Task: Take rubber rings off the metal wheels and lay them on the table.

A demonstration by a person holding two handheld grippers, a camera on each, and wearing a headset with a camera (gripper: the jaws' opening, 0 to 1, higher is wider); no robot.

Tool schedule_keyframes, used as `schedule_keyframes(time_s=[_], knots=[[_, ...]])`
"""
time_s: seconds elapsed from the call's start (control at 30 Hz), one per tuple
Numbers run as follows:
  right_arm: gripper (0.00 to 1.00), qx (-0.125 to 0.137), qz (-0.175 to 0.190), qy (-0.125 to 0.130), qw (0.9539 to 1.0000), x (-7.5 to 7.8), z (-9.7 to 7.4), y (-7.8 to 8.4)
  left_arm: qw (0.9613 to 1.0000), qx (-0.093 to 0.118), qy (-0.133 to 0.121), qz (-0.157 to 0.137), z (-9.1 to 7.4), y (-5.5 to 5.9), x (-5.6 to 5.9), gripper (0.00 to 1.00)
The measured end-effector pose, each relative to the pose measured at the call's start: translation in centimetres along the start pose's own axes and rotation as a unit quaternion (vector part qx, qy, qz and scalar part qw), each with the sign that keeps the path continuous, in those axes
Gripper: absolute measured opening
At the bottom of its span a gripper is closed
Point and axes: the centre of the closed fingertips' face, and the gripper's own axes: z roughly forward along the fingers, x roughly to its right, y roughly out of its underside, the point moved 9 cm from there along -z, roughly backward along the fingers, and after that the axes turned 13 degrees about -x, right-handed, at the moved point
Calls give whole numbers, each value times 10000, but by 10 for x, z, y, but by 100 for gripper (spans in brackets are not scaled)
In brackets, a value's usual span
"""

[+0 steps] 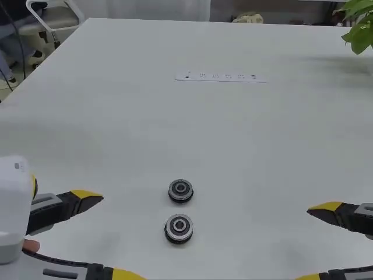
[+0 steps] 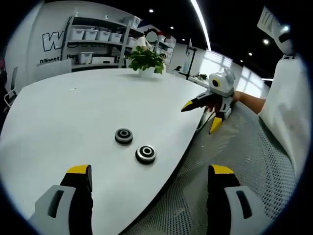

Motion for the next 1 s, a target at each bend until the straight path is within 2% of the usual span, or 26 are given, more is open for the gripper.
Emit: schedule_keyframes(time_s=[0.43,0.67,0.73,0.8,0.93,1.0], knots=[[83,-73,-21,-24,10000,0,1,1,10000,-8,9,13,0,0,0,97],[83,-71,-40,-26,10000,0,1,1,9999,49,101,25,0,-1,2,98],[83,-71,-51,-21,10000,-1,1,0,9998,82,134,83,1,-3,2,98],[83,-69,-51,-3,10000,-1,1,0,9993,115,278,229,1,-5,6,99],[82,-6,-94,27,10000,-1,0,-2,9983,-45,253,518,3,-7,9,99],[82,52,-101,32,9999,-1,-1,-3,9978,-37,280,592,2,-8,11,99]])
